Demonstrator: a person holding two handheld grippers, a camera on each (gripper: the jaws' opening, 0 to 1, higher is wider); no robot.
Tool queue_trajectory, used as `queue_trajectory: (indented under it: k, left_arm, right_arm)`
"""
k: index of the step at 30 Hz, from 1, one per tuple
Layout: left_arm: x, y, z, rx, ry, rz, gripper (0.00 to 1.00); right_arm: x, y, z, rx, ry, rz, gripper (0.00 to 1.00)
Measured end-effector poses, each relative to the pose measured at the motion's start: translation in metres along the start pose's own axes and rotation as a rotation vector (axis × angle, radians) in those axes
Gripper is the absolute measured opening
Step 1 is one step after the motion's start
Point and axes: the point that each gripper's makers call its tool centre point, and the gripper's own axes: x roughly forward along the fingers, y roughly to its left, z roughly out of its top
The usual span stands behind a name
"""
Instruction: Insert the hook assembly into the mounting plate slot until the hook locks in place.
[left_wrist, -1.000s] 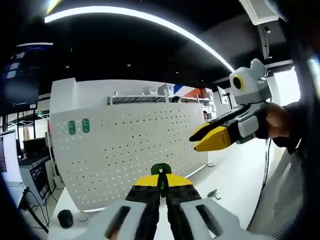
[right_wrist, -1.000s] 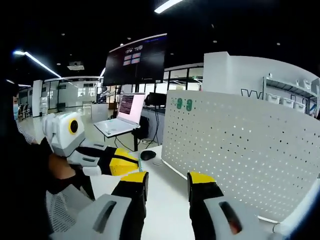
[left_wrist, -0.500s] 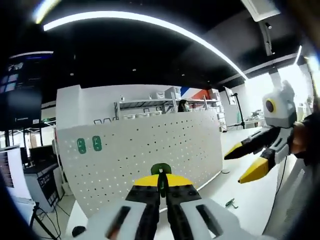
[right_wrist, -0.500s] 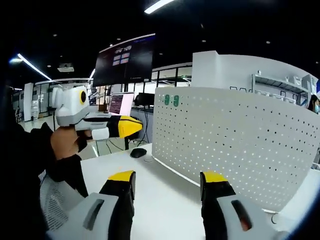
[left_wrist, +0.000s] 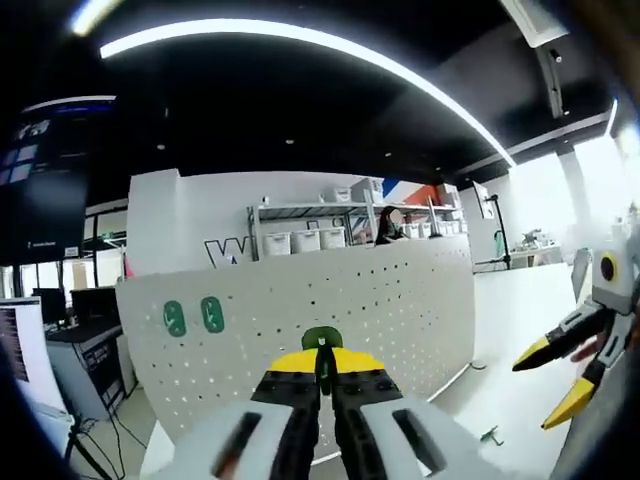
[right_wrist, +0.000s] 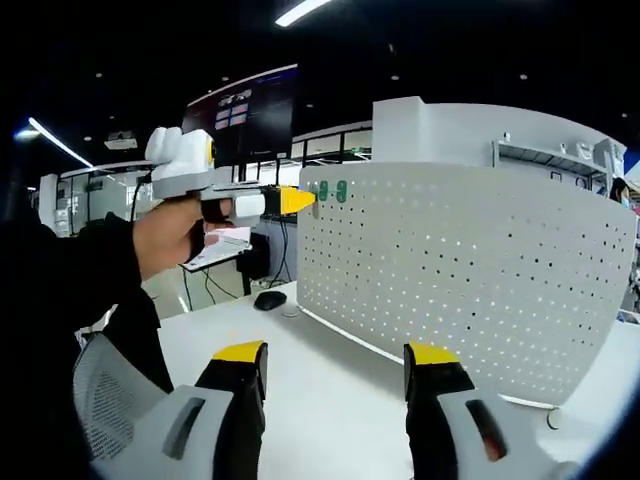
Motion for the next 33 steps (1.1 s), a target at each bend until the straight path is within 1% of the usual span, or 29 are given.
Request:
queue_trajectory:
  k: [6, 10, 12, 17, 18, 20, 25, 29, 31, 33]
  left_arm:
    - [0.018, 0.009, 0.006, 0.010, -0.006, 0.022, 0.03]
    - [0.029, 0.019, 0.010, 0.011, -0.006, 0.049, 0.03]
    - [0.035, 0.023, 0.011, 0.025, -0.003, 0.065, 0.03]
    - [0.049, 0.030, 0.014, 0.046, 0.005, 0.097, 0.03]
    - [0.053, 0.033, 0.013, 0.055, 0.010, 0.112, 0.03]
    - [0.061, 0.038, 0.011, 0.055, 0.016, 0.120, 0.03]
    - [0.070, 0.044, 0.011, 0.056, 0.023, 0.146, 0.03]
    - [0.077, 0.056, 0.010, 0.052, 0.029, 0.180, 0.03]
    - [0.081, 0.059, 0.010, 0.054, 0.033, 0.185, 0.03]
    - [0.085, 0.061, 0.006, 0.071, 0.049, 0.196, 0.03]
  right_arm:
    - [-0.003, -0.003, -0.010, -0.019, -0.006, -0.026, 0.53]
    - [-0.002, -0.005, -0.019, -0.016, 0.002, -0.037, 0.54]
    - [-0.002, -0.006, -0.023, -0.014, 0.002, -0.043, 0.55]
    - [-0.001, -0.002, -0.031, -0.006, -0.005, -0.035, 0.55]
    - [0.000, -0.002, -0.032, -0.006, -0.004, -0.031, 0.55]
    - [0.001, -0.002, -0.035, -0.010, 0.003, -0.028, 0.55]
    - [0.002, -0.002, -0.035, -0.010, 0.003, -0.021, 0.55]
    - [0.002, -0.002, -0.035, -0.001, -0.002, -0.014, 0.55]
    - [0.003, -0.001, -0.035, 0.002, -0.003, -0.010, 0.55]
    - [0.003, -0.001, -0.035, 0.006, -0.004, -0.008, 0.55]
